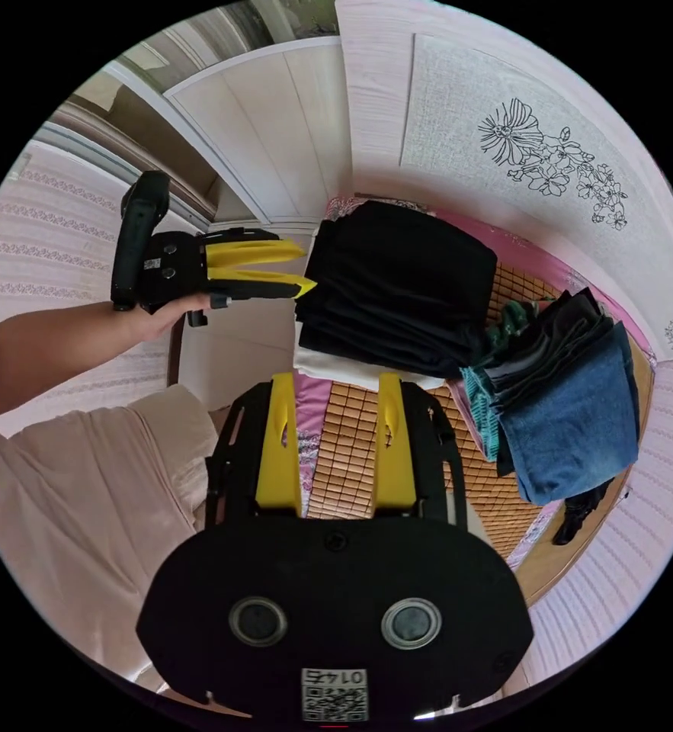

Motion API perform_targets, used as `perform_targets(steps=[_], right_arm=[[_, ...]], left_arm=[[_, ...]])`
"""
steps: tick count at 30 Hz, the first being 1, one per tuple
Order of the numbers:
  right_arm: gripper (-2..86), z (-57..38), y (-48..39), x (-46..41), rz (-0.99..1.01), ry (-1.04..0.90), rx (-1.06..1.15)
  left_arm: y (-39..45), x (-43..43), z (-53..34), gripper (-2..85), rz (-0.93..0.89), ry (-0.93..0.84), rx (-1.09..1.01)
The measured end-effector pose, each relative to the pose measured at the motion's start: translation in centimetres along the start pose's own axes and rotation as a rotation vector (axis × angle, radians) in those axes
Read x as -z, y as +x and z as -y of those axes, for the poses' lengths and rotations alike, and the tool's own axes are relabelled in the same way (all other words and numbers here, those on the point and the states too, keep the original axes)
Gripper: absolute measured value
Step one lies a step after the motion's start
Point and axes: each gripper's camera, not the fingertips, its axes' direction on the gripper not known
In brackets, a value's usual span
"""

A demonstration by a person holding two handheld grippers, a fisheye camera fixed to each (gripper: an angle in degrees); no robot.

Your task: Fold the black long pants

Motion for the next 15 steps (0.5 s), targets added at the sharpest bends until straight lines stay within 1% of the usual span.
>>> perform_targets(steps=[3, 8, 12, 14, 15], right_arm=[[14.1, 3.7, 1.5, -1.5, 0.0, -0.032, 0.005], [13.6, 9.1, 3.9, -3.9, -0.005, -0.077, 0.03], [13.5, 12.3, 6.2, -6.6, 0.012, -0.12, 0.013], [13.3, 13.1, 6.7, -7.9, 0.03, -0.13, 0.012], [13.2, 13.5, 7.0, -8.7, 0.026, -0.137, -0.001]], left_arm=[[-0.9, -1.5, 1.1, 11.9, -0.01, -0.027, 0.033], [-3.0, -4.0, 2.6, 12.0, 0.041, -0.091, 0.057], [-4.3, -4.4, 3.2, 11.3, -0.013, -0.072, 0.034], [-4.4, -4.4, 3.5, 9.8, -0.026, -0.071, 0.006], [-4.5, -4.4, 3.8, 8.4, -0.067, -0.079, -0.011]])
